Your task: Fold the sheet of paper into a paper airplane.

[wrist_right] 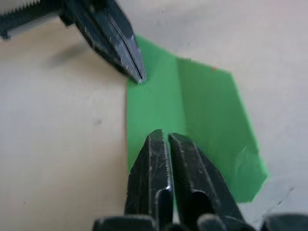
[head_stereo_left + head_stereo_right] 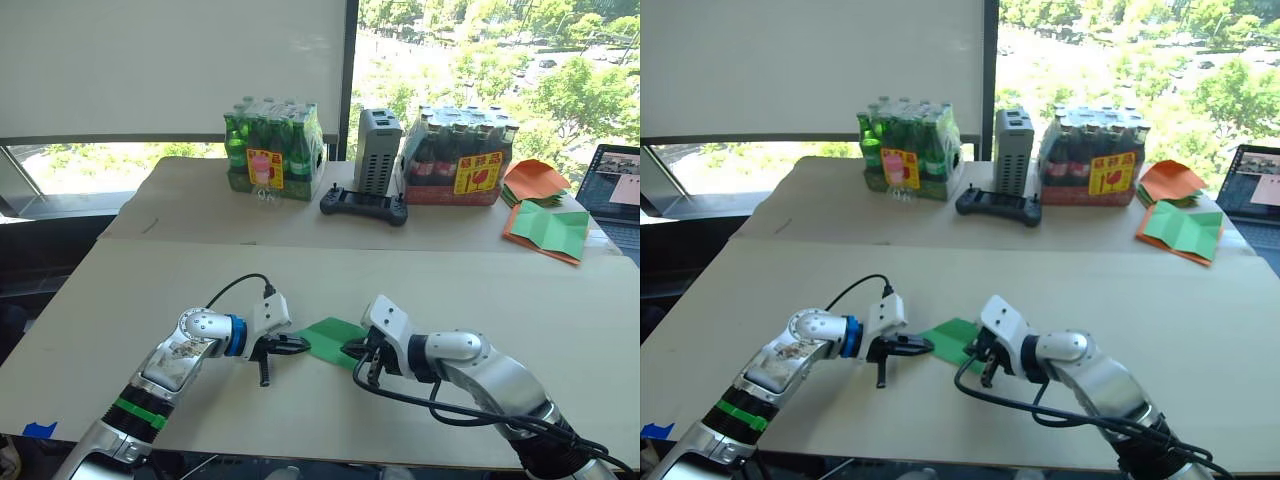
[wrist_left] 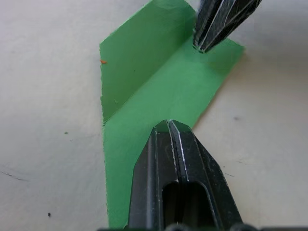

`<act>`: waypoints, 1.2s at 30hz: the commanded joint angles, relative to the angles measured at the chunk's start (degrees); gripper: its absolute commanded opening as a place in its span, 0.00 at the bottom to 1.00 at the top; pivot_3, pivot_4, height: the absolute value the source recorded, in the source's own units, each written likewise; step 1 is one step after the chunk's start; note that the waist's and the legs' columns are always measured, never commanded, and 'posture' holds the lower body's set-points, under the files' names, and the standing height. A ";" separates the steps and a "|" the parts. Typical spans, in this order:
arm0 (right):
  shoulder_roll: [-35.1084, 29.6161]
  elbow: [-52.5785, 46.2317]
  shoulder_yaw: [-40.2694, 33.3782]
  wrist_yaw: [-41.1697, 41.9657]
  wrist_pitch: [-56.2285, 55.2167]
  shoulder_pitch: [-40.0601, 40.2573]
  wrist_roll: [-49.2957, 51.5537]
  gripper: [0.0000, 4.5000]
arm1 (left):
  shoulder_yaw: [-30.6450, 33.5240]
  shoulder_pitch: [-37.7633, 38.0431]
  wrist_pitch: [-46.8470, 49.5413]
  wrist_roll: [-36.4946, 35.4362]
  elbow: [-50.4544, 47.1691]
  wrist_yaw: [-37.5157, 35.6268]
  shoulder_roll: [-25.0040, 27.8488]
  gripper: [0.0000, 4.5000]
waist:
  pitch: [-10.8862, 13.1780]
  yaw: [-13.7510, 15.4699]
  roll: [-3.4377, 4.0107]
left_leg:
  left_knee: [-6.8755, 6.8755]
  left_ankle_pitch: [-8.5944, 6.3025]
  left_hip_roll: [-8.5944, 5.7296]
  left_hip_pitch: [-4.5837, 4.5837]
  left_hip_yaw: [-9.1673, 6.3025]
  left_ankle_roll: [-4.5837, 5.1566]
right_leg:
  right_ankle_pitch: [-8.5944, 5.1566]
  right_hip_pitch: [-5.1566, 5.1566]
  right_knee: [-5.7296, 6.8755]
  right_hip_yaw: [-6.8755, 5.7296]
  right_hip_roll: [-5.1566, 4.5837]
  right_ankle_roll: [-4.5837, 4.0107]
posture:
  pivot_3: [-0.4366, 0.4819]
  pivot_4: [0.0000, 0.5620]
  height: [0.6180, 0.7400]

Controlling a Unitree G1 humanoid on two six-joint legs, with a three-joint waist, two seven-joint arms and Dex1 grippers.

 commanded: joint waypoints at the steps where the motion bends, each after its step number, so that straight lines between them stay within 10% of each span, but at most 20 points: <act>1: -0.06 -2.50 -5.63 0.29 2.04 -0.34 3.84 0.33 | -1.26 1.42 0.83 1.98 0.90 0.69 0.15 0.00 | 0.00 0.14 0.00 | 0.00 0.00 -0.01 0.00 0.00 0.00 | 0.00 0.00 0.00 0.00 0.00 0.00 | 0.48 0.27 0.47; 5: 0.02 -0.14 -10.03 -0.79 3.25 -1.31 5.50 0.65 | -1.42 1.45 0.81 2.26 1.01 0.98 -0.02 0.00 | 0.00 0.26 0.00 | 0.00 0.00 -0.01 0.00 0.00 0.00 | 0.00 0.00 0.00 0.00 0.00 0.00 | 0.48 0.27 0.47; 36: 8.52 2.54 -20.80 -8.70 20.22 2.73 21.52 0.65 | -1.47 0.76 0.84 2.93 0.42 1.13 -0.56 0.00 | -0.01 0.43 0.01 | -0.01 0.00 -0.01 0.02 0.00 0.01 | 0.00 0.01 0.00 0.02 -0.03 0.00 | 0.48 0.27 0.47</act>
